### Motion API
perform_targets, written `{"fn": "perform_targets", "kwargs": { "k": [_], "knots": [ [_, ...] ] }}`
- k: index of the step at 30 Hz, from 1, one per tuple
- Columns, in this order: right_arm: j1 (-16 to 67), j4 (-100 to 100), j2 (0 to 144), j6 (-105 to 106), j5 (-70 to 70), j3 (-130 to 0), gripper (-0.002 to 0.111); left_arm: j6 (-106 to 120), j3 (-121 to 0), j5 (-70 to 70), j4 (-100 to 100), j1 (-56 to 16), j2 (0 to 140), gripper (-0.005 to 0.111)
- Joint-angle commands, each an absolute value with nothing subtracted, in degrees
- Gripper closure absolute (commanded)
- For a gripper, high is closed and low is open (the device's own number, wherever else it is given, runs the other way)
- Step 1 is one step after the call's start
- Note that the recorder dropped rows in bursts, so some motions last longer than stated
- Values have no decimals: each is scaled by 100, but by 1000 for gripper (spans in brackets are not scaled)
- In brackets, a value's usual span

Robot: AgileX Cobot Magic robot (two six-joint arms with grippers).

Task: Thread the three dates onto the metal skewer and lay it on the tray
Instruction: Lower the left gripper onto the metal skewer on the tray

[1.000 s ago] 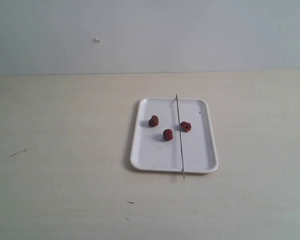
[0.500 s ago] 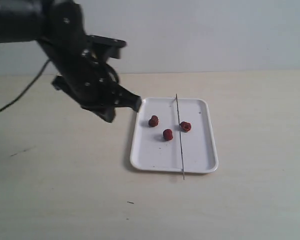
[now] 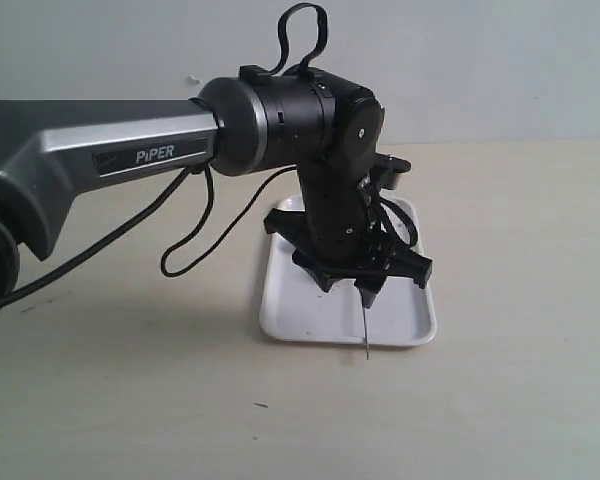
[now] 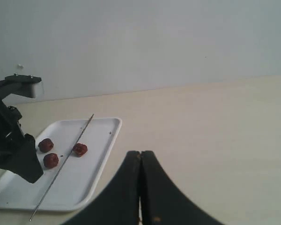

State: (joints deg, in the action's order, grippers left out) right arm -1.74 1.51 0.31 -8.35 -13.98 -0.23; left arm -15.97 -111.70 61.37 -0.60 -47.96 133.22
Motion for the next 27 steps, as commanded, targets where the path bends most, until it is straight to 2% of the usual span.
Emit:
{"fn": "perform_targets", "kwargs": {
  "k": [1, 12, 23, 25, 27],
  "knots": [
    [-202, 152, 0, -797, -1368, 0, 108, -2220, -11210, 5934, -124, -4802, 13429, 54],
    [-202, 152, 0, -809, -1368, 0, 108, -2419, -11210, 5414, -578, -4802, 13855, 54],
    [-202, 152, 0, -809, -1368, 0, 108, -2445, -11210, 5726, -657, -4802, 13855, 55],
    [-202, 152, 0, -809, -1368, 0, 108, -2445, -11210, 5737, -669, -4802, 13855, 58],
    [-202, 152, 0, -809, -1368, 0, 108, -2445, -11210, 5725, -669, -4802, 13855, 66]
  ]
}}
